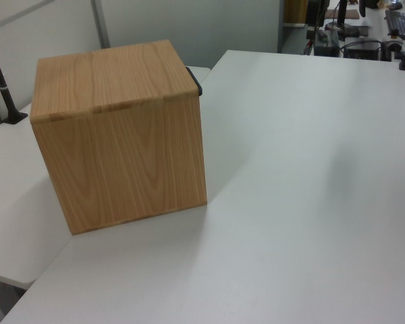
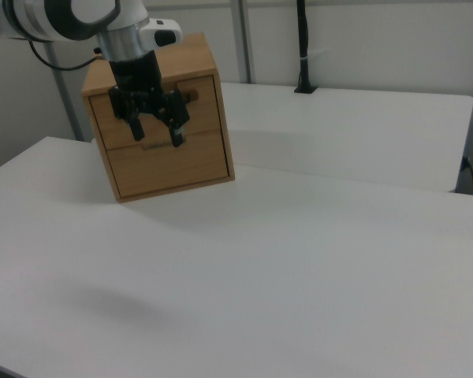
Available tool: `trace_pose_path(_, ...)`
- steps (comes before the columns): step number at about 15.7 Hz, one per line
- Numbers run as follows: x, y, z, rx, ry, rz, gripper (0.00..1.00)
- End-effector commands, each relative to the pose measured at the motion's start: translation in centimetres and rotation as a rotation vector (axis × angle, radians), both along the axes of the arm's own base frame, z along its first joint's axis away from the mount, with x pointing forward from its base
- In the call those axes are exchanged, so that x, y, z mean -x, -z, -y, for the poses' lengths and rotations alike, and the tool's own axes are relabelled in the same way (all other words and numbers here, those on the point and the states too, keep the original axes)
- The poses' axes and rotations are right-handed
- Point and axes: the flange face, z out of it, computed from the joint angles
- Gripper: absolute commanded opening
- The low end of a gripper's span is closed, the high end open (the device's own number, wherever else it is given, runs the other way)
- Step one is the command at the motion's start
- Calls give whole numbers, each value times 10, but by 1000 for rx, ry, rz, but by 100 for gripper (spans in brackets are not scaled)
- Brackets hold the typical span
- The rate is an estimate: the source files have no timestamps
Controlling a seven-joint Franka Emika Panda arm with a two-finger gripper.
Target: Open the drawer by sliding it
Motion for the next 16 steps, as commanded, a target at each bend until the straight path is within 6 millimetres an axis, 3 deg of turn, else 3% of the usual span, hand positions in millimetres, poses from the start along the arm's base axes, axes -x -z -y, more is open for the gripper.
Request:
trace_pose_path(1,11,1,-4,-19,-20,-10,100)
trace_pose_path(13,11,1,-2,-19,-35,-15,100)
trace_pose_path(16,8,15,-1,-11,-184,-38,100)
